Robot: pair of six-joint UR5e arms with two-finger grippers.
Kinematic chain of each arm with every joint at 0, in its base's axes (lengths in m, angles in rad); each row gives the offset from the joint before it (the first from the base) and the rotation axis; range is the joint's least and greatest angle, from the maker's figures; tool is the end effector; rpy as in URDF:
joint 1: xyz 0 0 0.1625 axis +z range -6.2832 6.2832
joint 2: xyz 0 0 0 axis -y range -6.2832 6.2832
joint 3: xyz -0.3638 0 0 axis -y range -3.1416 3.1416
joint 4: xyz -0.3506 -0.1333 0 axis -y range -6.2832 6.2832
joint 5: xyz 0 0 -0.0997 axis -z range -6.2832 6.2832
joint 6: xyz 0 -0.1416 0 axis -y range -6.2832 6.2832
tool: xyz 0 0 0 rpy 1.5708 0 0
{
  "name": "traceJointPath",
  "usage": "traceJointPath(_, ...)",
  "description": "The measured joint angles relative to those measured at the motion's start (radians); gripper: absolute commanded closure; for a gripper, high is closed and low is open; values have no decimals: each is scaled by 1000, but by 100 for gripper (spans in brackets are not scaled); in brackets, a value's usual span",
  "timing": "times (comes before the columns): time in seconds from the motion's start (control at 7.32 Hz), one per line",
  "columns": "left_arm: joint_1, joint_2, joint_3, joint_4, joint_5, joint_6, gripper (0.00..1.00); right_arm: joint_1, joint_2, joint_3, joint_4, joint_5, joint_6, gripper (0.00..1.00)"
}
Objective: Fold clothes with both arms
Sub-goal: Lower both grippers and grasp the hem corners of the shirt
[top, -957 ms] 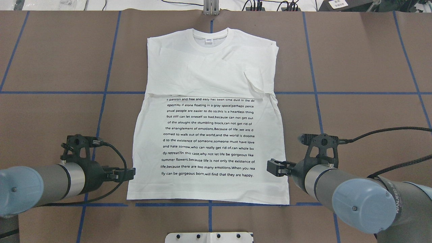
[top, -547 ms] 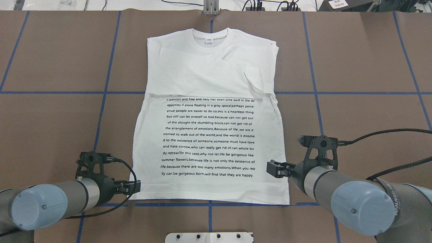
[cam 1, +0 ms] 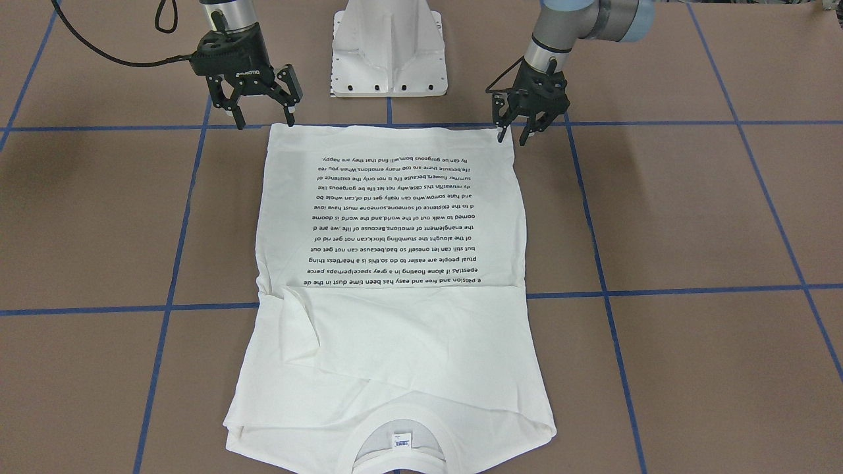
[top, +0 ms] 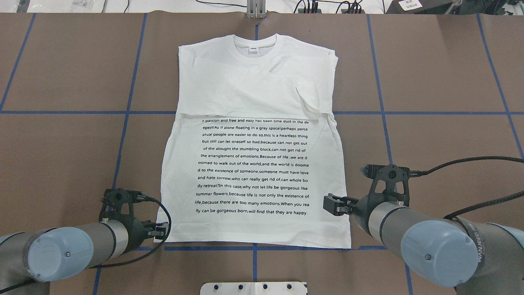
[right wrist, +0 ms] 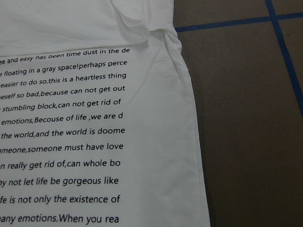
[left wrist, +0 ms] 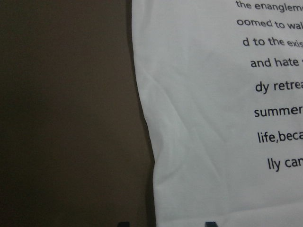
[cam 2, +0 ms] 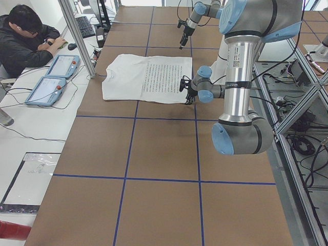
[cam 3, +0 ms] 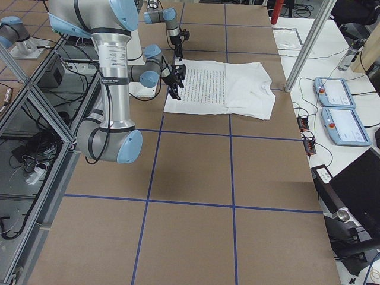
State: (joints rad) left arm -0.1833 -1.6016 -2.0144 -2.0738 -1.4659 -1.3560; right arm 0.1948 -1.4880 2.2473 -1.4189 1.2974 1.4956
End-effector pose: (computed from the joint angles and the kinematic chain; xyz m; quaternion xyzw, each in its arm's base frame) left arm 0.4603 -0.2360 0.3621 0.1381 0.4504 -0.0107 0.8820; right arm -0.4114 -0.2560 0.2885 0.1799 -0.4155 0.1130 0.8844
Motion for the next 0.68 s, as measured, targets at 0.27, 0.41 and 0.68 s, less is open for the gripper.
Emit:
traceJointPath(0.27, 10, -2, -1, 5, -1, 0, 47, -1, 0, -1, 0, -4, 0, 0)
traceJointPath(0.41, 17, -3, -2, 5, -2, 0, 47, -2, 0, -1, 0, -4, 0, 0)
traceJointPath(0.68, 32, -3, -4, 6, -2, -1, 56, -3, 0, -3, 0, -4, 0, 0)
